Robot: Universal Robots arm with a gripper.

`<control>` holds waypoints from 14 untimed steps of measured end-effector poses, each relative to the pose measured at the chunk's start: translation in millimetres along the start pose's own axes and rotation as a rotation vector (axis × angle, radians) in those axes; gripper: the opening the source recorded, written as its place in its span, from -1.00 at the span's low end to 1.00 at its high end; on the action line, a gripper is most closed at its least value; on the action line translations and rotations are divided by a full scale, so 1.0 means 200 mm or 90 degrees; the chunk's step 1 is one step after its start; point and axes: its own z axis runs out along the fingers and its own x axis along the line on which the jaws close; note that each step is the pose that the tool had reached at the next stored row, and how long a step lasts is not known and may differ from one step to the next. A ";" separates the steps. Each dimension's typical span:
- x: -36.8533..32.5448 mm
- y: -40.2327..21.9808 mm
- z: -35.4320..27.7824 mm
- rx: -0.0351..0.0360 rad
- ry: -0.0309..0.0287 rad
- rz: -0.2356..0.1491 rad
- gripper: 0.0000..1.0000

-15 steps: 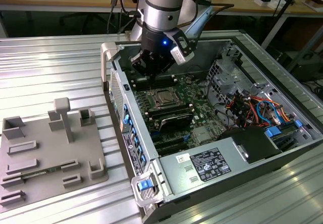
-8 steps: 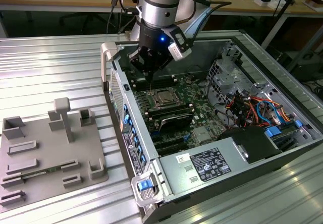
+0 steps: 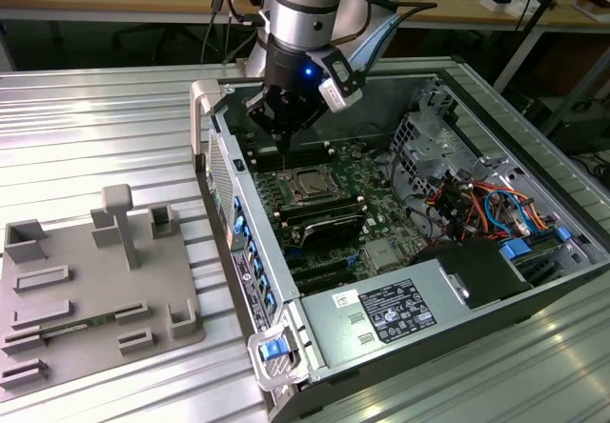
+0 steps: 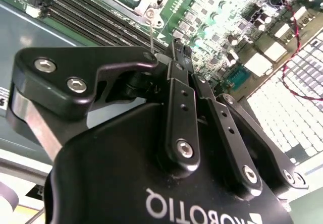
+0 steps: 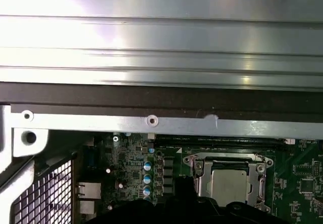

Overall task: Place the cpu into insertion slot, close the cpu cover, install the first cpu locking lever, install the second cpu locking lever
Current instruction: 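Install the first cpu locking lever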

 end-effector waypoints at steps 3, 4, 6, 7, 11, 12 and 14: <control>-0.028 0.006 0.005 0.0000 0.0011 0.000 -0.79; -0.047 0.011 0.009 0.0000 0.0017 0.000 -0.79; -0.062 0.016 0.014 -0.0001 0.0022 0.000 -0.79; -0.071 0.019 0.018 0.0000 0.0023 0.000 -0.79; -0.099 0.029 0.028 0.0000 0.0025 0.000 -0.79; -0.099 0.029 0.029 -0.0001 0.0025 0.000 -0.79; -0.099 0.029 0.029 0.0000 0.0027 0.000 -0.79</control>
